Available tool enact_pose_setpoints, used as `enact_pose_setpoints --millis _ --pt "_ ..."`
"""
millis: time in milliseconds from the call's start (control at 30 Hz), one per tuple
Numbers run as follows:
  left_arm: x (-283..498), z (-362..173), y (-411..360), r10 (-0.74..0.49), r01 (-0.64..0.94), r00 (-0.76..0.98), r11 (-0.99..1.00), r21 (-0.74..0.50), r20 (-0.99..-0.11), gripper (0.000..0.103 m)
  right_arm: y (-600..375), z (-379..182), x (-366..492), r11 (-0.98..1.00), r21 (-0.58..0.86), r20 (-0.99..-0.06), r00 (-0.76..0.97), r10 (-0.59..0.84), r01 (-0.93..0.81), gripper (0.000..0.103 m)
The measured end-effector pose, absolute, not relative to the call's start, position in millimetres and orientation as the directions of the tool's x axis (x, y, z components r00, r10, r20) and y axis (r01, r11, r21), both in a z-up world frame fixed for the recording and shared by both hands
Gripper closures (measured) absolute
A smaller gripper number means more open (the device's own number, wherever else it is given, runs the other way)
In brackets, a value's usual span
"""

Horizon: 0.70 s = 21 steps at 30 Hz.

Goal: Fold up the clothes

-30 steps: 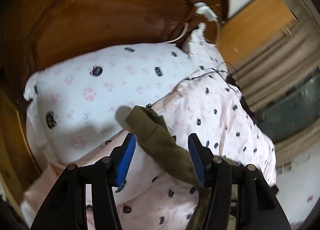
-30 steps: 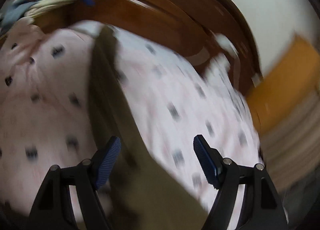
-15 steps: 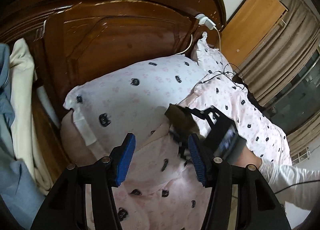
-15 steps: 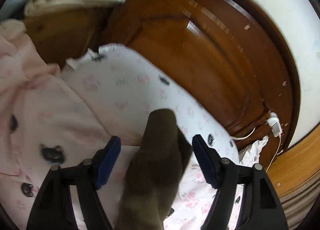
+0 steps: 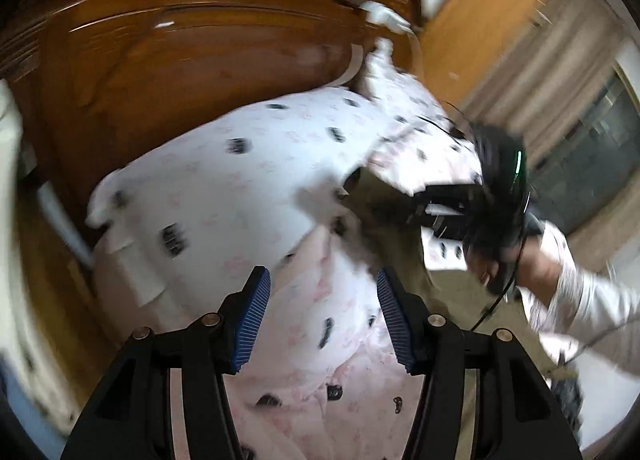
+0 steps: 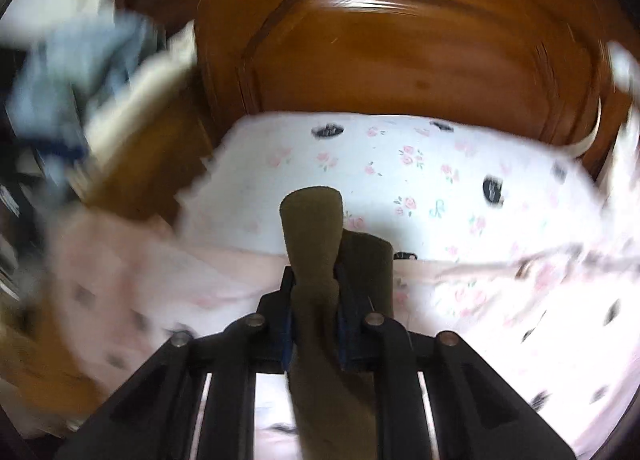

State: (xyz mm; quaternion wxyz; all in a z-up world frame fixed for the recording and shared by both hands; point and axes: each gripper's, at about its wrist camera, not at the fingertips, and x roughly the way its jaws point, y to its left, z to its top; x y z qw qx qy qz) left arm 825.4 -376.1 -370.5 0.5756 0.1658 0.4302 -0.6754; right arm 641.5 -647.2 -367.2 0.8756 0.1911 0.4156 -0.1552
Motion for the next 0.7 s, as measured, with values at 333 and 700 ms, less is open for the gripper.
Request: enact_pose_setpoints --millis 333,700 --pt "757.9 -383.0 -436.0 -0.651 0.914 -0.399 -0.342 -0.220 -0.646 0.041 -688.1 -318.9 581.5 0.745 0.650 -0.558 0.760 0.332 0.152 0.086" --pt "737.6 -376.4 -456.3 -0.463 0.790 -0.591 -0.499 -0.357 -0.661 0.097 -673.4 -321.1 581.5 0.727 0.674 -0.548 0.751 0.368 0.135 0.086"
